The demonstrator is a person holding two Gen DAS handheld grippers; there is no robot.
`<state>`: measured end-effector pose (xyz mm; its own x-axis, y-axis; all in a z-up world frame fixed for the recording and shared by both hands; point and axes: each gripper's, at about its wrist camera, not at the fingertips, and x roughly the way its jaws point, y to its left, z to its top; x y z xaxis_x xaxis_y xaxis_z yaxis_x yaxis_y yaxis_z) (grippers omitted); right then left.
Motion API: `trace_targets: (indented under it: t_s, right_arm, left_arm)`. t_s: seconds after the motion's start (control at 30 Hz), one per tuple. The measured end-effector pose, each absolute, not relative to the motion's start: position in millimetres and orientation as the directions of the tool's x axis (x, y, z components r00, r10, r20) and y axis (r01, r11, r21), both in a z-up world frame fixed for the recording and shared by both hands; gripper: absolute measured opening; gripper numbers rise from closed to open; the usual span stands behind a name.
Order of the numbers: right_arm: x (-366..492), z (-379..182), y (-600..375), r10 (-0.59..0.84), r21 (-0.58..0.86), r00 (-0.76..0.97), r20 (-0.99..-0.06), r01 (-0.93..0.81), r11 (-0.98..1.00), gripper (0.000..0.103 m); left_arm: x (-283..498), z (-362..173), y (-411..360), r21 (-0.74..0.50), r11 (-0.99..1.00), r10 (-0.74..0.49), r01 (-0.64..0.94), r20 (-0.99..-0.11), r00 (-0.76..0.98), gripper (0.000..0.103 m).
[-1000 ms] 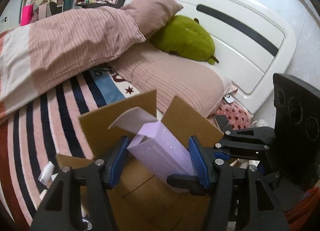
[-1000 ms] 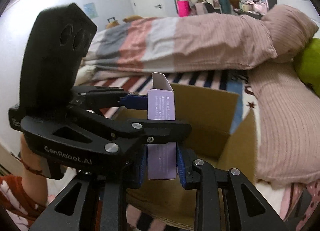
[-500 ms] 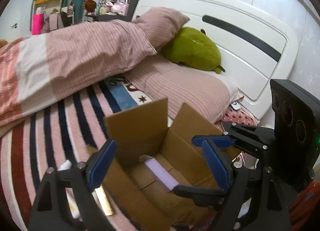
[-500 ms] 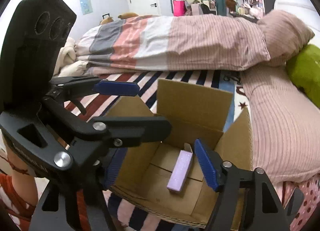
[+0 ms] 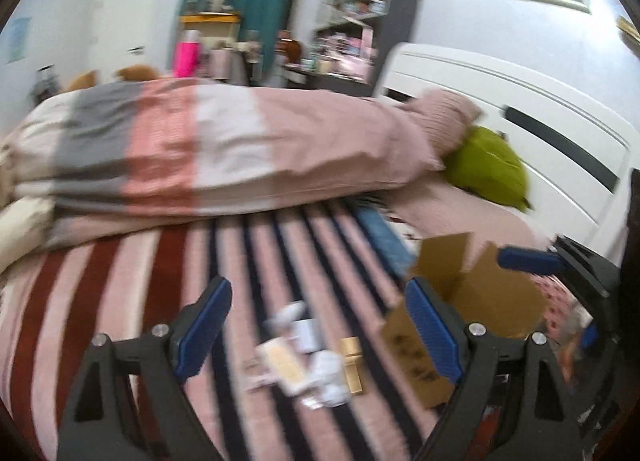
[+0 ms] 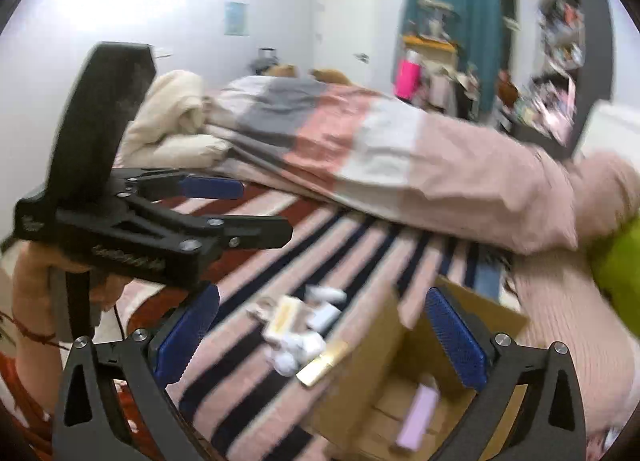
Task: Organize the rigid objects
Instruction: 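Grasp the white round container with the right gripper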
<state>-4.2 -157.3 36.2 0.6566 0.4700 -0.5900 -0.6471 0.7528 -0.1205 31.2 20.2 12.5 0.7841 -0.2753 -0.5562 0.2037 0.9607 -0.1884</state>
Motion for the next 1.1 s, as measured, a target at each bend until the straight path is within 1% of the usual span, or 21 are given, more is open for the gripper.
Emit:
trace_targets:
  t_s: [0.07,0.2,0.37,0.4,0.43,0.47,0.5,0.57,0.63,0.7,0.73,0.77,0.83,0.87,0.9,0.93,1.1]
  right_arm:
    - [-7,31,-131,0.508,-0.112,0.597,-0.621,-0.709,0.696,0.103]
    - [-8,1,-89,0.551,-0.066,0.488,-0.677,-0.786,0.615,0.103]
    - [7,-69,-63,0.527,0.038,0.371,-0.765,-0.791,0.611,0.103]
    - [13,-84,-60,0.51,0.045,0.362,-0.78,-0.781,0.623,0.101]
    - [20,-100,-60,0.488,0.05,0.358,-0.796,-0.765,0.642,0.097]
    - [27,-114,-60,0.463,0.055,0.354,-0.812,-0.745,0.665,0.089]
    - [35,-128,-62,0.437,0.055,0.355,-0.826,-0.721,0.691,0.084]
    - [45,-151,-69,0.375,0.034,0.382,-0.844,-0.661,0.75,0.083]
    - [54,-165,-79,0.32,-0.002,0.422,-0.848,-0.607,0.794,0.08]
    - [59,-174,-86,0.288,-0.017,0.434,-0.853,-0.576,0.817,0.069]
    - [62,-178,-90,0.278,-0.015,0.428,-0.86,-0.567,0.824,0.067]
    - [63,-182,-93,0.274,-0.016,0.426,-0.862,-0.564,0.826,0.062]
    - [60,-183,-95,0.254,-0.053,0.448,-0.857,-0.567,0.822,0.055]
    - [58,-183,-94,0.238,-0.08,0.463,-0.854,-0.569,0.818,0.047]
    - [57,-184,-94,0.225,-0.1,0.473,-0.851,-0.569,0.816,0.033]
    - [55,-183,-93,0.222,-0.107,0.477,-0.851,-0.57,0.815,0.027]
    - [49,-179,-100,0.257,-0.083,0.474,-0.842,-0.585,0.807,0.027]
  left_arm:
    - [22,1,49,-0.18,0.976,-0.204,0.122,-0.563,0.801,0.089]
    - [10,-31,91,-0.181,0.983,-0.117,0.009,-0.598,0.793,0.089]
    - [4,-77,111,-0.218,0.975,-0.106,-0.053,-0.654,0.749,0.089]
    - [3,-83,111,-0.222,0.973,-0.107,-0.058,-0.661,0.742,0.089]
    - [2,-92,113,-0.231,0.971,-0.111,-0.064,-0.672,0.732,0.089]
    - [0,-99,114,-0.239,0.968,-0.115,-0.07,-0.68,0.724,0.089]
    - [-1,-107,115,-0.248,0.966,-0.12,-0.077,-0.689,0.715,0.089]
    - [-3,-116,118,-0.254,0.964,-0.125,-0.081,-0.699,0.704,0.089]
    - [-2,-123,115,-0.255,0.964,-0.13,-0.079,-0.708,0.694,0.089]
    - [0,-124,114,-0.255,0.964,-0.135,-0.075,-0.712,0.689,0.089]
    - [0,-124,112,-0.255,0.964,-0.138,-0.07,-0.712,0.689,0.089]
    - [1,-124,110,-0.256,0.965,-0.142,-0.065,-0.71,0.69,0.089]
    - [2,-122,107,-0.258,0.964,-0.149,-0.056,-0.706,0.692,0.089]
    - [2,-121,106,-0.257,0.965,-0.149,-0.054,-0.705,0.694,0.089]
    - [2,-121,106,-0.257,0.965,-0.15,-0.052,-0.703,0.695,0.089]
    - [2,-119,104,-0.255,0.966,-0.151,-0.048,-0.702,0.696,0.089]
    - [2,-113,95,-0.26,0.965,-0.177,-0.014,-0.694,0.698,0.089]
